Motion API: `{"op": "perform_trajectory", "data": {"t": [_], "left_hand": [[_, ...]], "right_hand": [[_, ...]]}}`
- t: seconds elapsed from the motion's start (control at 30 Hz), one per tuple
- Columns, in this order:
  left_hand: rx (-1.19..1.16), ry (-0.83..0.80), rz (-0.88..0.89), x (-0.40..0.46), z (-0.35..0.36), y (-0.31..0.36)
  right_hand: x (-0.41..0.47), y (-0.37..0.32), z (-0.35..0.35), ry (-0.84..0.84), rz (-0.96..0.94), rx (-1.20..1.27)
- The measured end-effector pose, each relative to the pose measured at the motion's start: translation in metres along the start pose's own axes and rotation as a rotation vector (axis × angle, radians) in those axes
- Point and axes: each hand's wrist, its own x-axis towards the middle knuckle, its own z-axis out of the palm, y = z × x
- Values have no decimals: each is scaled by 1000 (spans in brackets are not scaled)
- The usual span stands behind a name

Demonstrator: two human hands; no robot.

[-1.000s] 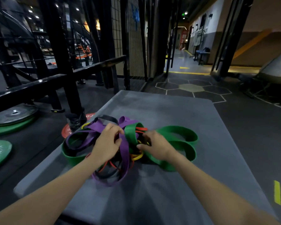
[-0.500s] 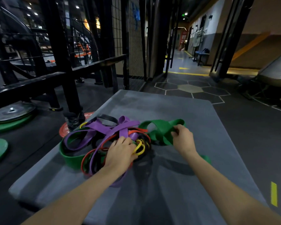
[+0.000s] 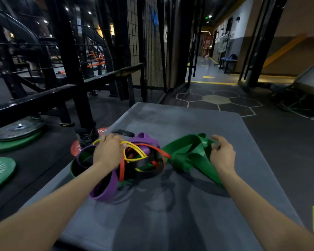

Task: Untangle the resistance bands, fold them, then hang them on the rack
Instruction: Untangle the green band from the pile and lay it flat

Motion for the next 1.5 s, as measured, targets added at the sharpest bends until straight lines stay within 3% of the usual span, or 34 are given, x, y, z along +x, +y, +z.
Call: {"op": "perform_trajectory", "data": {"t": [0.1, 0.23, 0.37, 0.53, 0.73, 0.9, 1.17, 1.33, 1.5], "left_hand": [[-2, -51, 103, -16, 13, 14], [0, -56, 560, -42, 28, 39], [95, -115, 677, -64, 42, 44], [233, -176, 676, -64, 57, 41], [289, -65, 707, -57, 64, 41], [346, 35, 687, -58, 69, 49], [-170, -20, 259, -21, 22, 38], [-439, 102, 211, -2, -18, 37], [-491, 191, 213, 19, -54, 44]], "right_hand": [[-6, 9, 12, -153, -98, -237], [-21, 9, 26, -254, -241, -513], [-28, -2, 35, -314, -468, -563], [-34, -5, 56, -564, -516, -644], [-29, -1, 62, -572, -455, -728], [-35, 10, 67, -680, -427, -771], [-36, 10, 65, -439, -477, -628], [-24, -9, 33, -301, -365, -487], [-10, -27, -4, -211, -383, -426]]}}
